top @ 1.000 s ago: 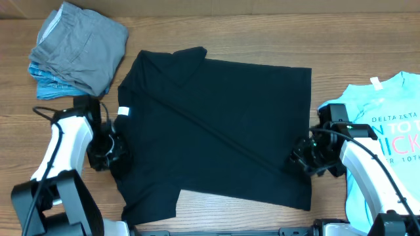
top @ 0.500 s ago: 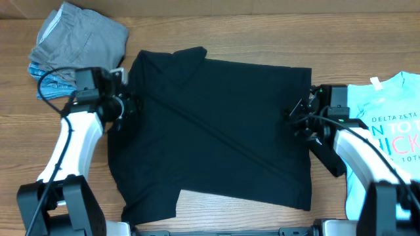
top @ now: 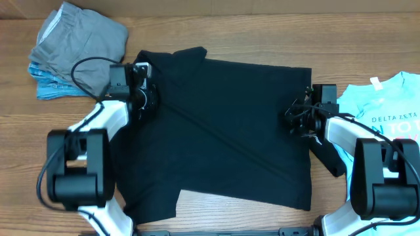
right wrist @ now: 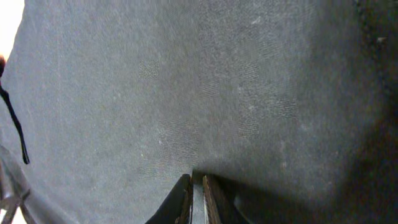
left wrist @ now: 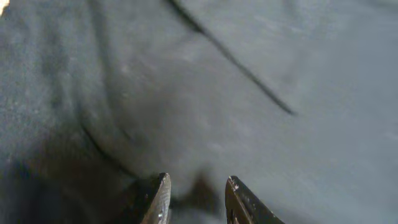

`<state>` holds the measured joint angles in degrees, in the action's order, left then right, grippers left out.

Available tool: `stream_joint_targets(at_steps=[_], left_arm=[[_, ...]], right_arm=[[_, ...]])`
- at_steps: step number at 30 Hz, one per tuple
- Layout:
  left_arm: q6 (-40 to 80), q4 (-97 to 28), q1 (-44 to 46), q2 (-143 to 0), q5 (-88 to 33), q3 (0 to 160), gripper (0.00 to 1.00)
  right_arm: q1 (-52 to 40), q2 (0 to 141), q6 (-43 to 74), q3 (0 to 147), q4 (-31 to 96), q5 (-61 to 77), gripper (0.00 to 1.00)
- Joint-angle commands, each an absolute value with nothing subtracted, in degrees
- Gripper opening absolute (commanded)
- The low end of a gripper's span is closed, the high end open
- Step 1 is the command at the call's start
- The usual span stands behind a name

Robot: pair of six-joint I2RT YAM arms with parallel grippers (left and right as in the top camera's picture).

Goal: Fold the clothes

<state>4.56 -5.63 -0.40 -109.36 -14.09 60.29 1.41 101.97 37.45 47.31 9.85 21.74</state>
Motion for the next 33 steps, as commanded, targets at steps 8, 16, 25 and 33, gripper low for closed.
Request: stream_joint_targets(at_steps=[8,16,25,33], left_arm=[[15.4,7.5,-0.5,-123.9,-9.4,62.3,0.31],[17.0,3.1,-0.5,-129.8,-12.1,73.1,0.3],[10.2,-13.4,-0.8,-121.2,-12.3,83.0,0.58],[5.8,-27.5,-0.8,-106.9,-10.7,86.8,0.8]], right_arm=[[1.5,102.7,32.1,48.6,11.8,22.6,0.1],[1.5,102.7,27.8,52.7,14.7,23.6,0.12],[1.6,104.5,34.3,53.8,13.1,9.7,0.12],[3.0,113.4,34.6,54.9,7.3,1.9,0.12]])
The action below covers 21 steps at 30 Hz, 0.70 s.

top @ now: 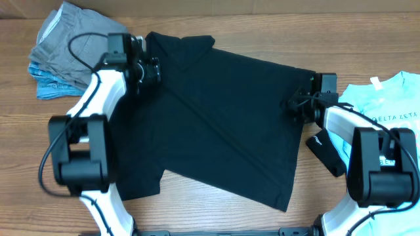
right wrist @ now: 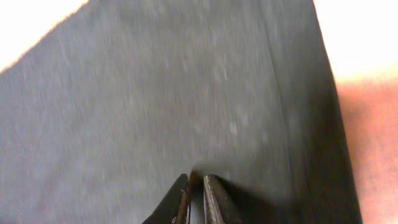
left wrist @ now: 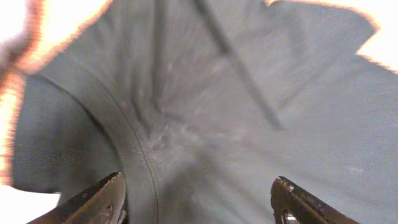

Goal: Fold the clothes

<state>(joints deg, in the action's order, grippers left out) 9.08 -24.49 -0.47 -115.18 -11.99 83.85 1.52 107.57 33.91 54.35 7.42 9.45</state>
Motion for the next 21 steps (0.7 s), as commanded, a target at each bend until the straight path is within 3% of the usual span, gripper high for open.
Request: stream_joint_targets(at_steps=[1,10,12,15,21], left_arm=[[5.8,-28.7,-0.8,-105.9,-10.0,86.8,0.81],[5.8,-44.4,-0.8,-100.2,-2.1,86.8,0.82],[5.7,-46.5,-0.8,-100.2,-1.8,86.8,0.79],[5.7,-49.0,-0.8,-99.6,-1.0,87.2,0.79],[6.0,-61.1,-0.9,-97.1,2.2,91.0,0.77]], right_arm=[[3.5,114.3,34.6,55.6,7.3,1.1,0.12],[10.7,116.0,28.2,68.0,12.8,8.7,0.09],[10.7,115.9,24.0,70.8,15.8,12.1,0.24],[10.7,114.7,20.4,75.2,22.4,14.8,0.39],[10.7,105.8,18.6,79.7,31.6,19.7,0.43]])
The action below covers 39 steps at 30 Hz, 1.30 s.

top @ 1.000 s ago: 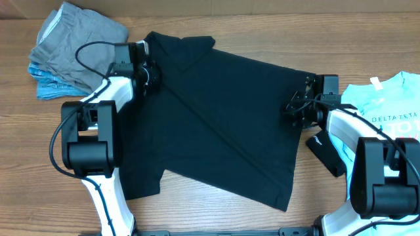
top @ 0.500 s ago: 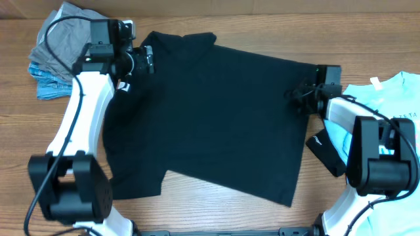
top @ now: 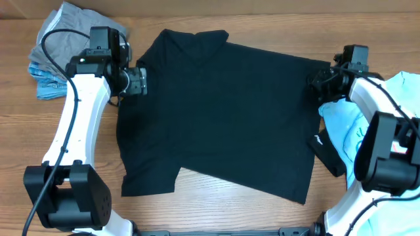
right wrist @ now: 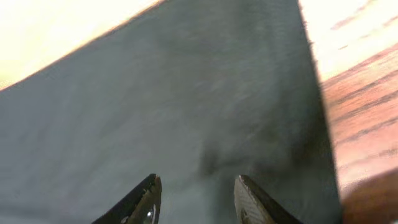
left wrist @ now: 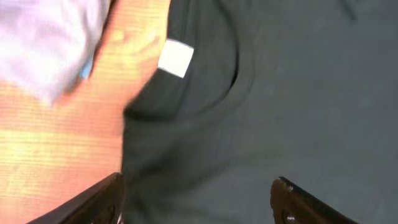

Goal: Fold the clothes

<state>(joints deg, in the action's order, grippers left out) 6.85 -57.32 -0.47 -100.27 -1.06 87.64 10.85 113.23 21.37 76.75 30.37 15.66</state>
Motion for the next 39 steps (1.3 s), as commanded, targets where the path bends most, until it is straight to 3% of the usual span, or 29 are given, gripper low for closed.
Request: stream_joint_targets(at_steps=[1,6,9,17,22,33,39], left_arm=[[6.6,-63.5,-1.1,-96.5,2.8,91.3,0.76],[16.7,-76.8,-4.7,-93.1,4.9,91.1,0.67],[17.8,-79.6,-7.0,-92.1,3.9,89.4,0.69],[17.3,-75.8,-9.1,-92.1,-6.0,74.1,0.63],[17.6,-73.1,-6.4,-92.1,-6.1,64.8,0.63],[24.0,-64.7,-5.4,-92.1,-2.9,51.1,0.74],[27.5,-56.5,-5.4,-92.1,-1.1,43.8,0.85]], right_arm=[[10.7,103.3,18.6,79.7,32.6,20.5,0.44],[10.5,88.1,18.7,79.7,39.9,25.2,0.47],[10.5,82.1,20.2,79.7,44.2,25.6,0.48],[10.5,75.3,21.2,79.7,56.2,25.6,0.51],[10.5,76.6,21.2,79.5,60.9,25.5,0.52],[10.5,77.4,21.2,79.5,63.6,24.1,0.52],[10.5,77.4,21.0,79.5,63.5,23.6,0.54]])
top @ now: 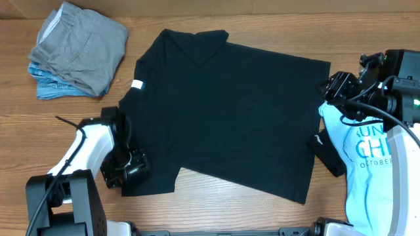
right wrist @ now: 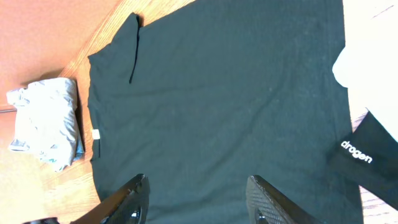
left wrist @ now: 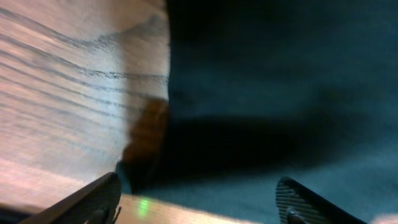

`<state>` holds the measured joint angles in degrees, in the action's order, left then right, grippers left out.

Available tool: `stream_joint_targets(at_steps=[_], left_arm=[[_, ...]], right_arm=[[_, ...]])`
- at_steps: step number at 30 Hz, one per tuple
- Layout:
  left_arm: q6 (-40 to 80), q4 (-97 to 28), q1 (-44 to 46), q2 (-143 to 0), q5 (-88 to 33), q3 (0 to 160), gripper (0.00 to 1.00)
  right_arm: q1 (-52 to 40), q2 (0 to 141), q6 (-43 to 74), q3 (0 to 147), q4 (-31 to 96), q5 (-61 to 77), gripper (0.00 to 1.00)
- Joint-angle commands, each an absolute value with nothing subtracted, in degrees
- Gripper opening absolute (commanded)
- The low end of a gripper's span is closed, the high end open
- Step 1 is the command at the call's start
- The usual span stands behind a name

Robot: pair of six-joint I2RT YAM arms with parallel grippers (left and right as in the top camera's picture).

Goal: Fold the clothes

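Note:
The black shirt lies spread flat in the middle of the table, collar toward the far side, a white tag at its left sleeve. My left gripper sits low at the shirt's near-left corner; in the left wrist view it is open wide over the shirt's edge and bare wood. My right gripper hangs open above the shirt's right edge. In the right wrist view it looks down on the whole shirt from high up, nothing between its fingers.
A folded stack of grey and blue clothes lies at the far left, also in the right wrist view. A light teal printed T-shirt lies under the right arm, with a black item labelled "drogen" beside it.
My left gripper has gone from the shirt's far-left shoulder to its near-left corner, still open. My right gripper has risen and shifted right off the far-right corner. The shirt lies as before.
First the shirt lay creased, my left gripper pinching it near the collar and my right shut on its right edge. Then the left was open, the right still shut, the shirt skewed. Then both were open and the shirt flat. Now the left is at the hem and the right is high.

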<state>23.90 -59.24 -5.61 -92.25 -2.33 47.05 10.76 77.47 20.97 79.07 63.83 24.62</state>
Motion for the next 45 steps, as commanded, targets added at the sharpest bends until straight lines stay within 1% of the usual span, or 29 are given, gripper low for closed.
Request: stream_joint_targets(at_steps=[1,4,7,8,10,11,12,13,14,16,17,18,21,25,26,28,32,38,39,41,45], left_arm=[[27.9,-55.2,-5.4,-92.1,-1.1,42.8,0.86],[28.5,-52.4,-5.4,-92.1,-1.1,40.5,0.85],[28.6,-50.9,-5.4,-92.1,-1.3,39.4,0.73],[28.6,-50.9,-5.5,-92.1,-1.3,39.4,0.67],[28.5,-50.9,-5.5,-92.1,-1.5,39.4,0.48],[28.5,-51.3,-5.6,-92.1,-1.6,39.6,0.31],[28.3,-51.8,-5.7,-92.1,-1.7,39.9,0.24],[28.3,-52.3,-5.7,-92.1,-1.7,40.3,0.17],[28.1,-53.0,-5.7,-92.1,-1.7,40.8,0.13],[26.5,-54.3,-5.7,-92.1,-2.7,42.3,0.06],[26.0,-55.0,-5.7,-92.1,-3.2,43.0,0.04],[25.4,-55.9,-5.7,-92.1,-4.0,44.1,0.04],[23.9,-58.3,-5.7,-92.1,-5.2,47.3,0.04],[22.7,-61.1,-5.7,-92.1,-5.4,50.7,0.06],[22.3,-61.6,-5.7,-92.1,-5.4,51.2,0.06],[21.8,-62.4,-5.7,-92.1,-5.5,52.1,0.06],[21.5,-63.1,-5.7,-92.1,-5.4,52.6,0.07],[21.4,-63.1,-5.7,-92.1,-5.6,52.6,0.08],[21.4,-63.1,-5.7,-92.1,-5.6,52.6,0.09],[21.4,-63.0,-5.7,-92.1,-5.6,52.7,0.09],[21.4,-62.7,-5.7,-92.1,-5.6,52.7,0.11]], right_arm=[[10.5,77.4,21.0,79.5,63.5,23.1,0.54],[10.6,77.4,21.0,79.5,63.5,23.0,0.55],[10.6,77.4,21.0,79.5,63.5,22.9,0.55],[10.6,77.4,21.0,79.5,63.6,22.9,0.55],[10.6,77.4,21.0,79.5,63.8,22.5,0.55],[10.6,77.4,21.0,79.5,64.3,22.5,0.55],[10.6,77.4,21.0,79.5,64.8,22.5,0.55],[10.6,77.4,21.0,79.5,65.3,22.5,0.55],[10.6,77.5,21.4,79.5,66.3,21.7,0.55],[10.6,78.0,24.3,79.4,69.1,17.0,0.55],[10.6,78.5,26.1,79.0,70.6,14.5,0.55],[10.7,79.2,28.5,78.2,72.6,12.6,0.55],[10.7,81.3,30.3,74.6,75.5,13.0,0.54],[10.7,83.4,30.3,66.4,75.2,17.4,0.54],[10.7,83.7,30.3,63.8,74.6,18.3,0.5],[10.7,83.8,30.3,59.1,73.6,18.7,0.39],[10.7,83.8,30.3,51.6,73.1,18.5,0.37],[10.7,83.6,31.3,44.1,70.9,18.7,0.38],[10.7,83.5,31.9,43.2,70.3,18.5,0.39],[10.7,83.4,33.4,41.5,69.5,16.8,0.47],[10.7,83.4,35.7,40.3,68.5,16.5,0.52]])
